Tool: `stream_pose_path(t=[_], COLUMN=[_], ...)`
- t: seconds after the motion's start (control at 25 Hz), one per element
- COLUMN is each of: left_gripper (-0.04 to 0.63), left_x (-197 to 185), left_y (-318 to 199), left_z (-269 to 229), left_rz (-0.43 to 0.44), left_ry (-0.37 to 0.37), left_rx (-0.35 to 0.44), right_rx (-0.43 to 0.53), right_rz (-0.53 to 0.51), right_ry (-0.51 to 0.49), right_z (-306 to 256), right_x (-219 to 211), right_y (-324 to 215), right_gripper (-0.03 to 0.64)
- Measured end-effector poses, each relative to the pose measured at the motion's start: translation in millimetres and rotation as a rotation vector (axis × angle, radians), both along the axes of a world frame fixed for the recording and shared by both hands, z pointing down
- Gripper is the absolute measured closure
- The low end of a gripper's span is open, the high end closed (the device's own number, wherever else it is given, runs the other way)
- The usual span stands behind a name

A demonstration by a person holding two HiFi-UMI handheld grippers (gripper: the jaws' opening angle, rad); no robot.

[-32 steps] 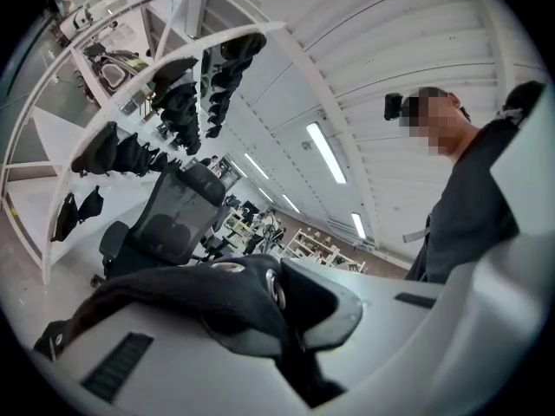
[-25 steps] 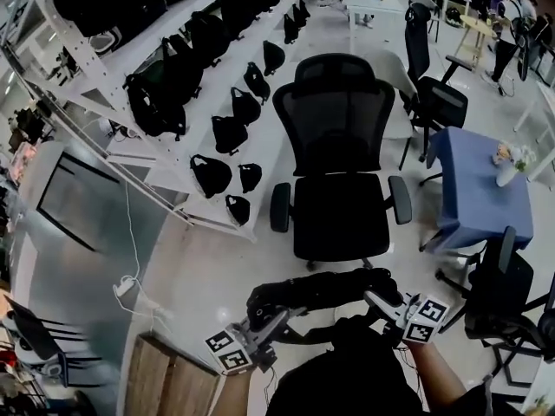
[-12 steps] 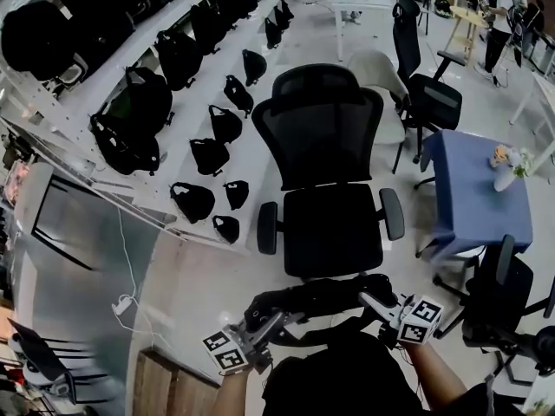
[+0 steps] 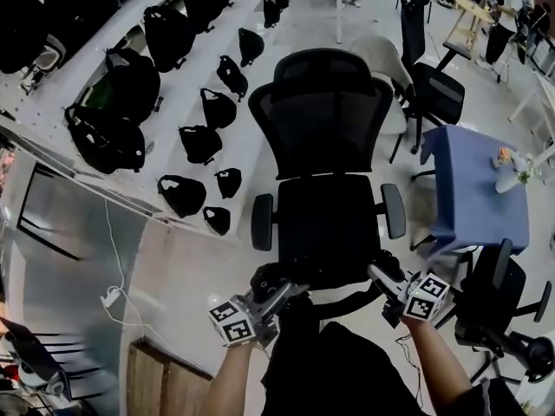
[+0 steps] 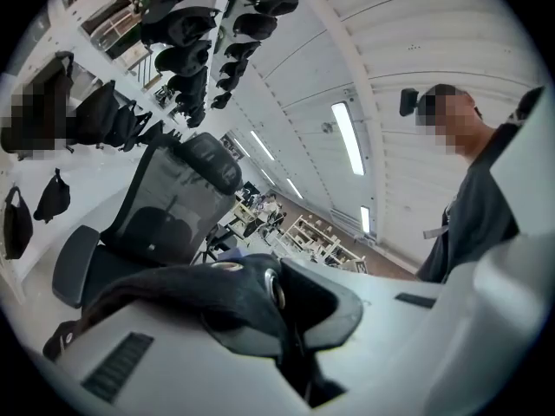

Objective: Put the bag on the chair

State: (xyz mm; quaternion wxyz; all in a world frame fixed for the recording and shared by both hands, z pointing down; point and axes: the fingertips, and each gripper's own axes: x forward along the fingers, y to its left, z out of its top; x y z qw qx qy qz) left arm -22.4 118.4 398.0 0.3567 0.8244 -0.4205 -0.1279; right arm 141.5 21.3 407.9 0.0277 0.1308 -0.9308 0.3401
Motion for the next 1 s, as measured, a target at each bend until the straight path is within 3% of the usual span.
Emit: stream_pose_path(t=[0.32, 0.52, 1.0], left_gripper=[0.575, 0.575, 0.575], left_x=[-24, -43, -54], left_y=[-64, -109, -195], left_z=[49, 72, 90], left_rz=[0.059, 0.036, 0.150], left_ry=[0.062, 0.078, 0.039], left_rx=[-0.069, -0.068, -0.073], right_rx=[-0.031, 0.022, -0.034], right_rz=[0.112, 0.141, 0.235], right_ry=[0.107, 0.166, 0.167], right_z=[46, 66, 95], right_x=[-23, -38, -51], right_y=[-67, -106, -197], right_gripper=[0.607, 0.607, 0.606])
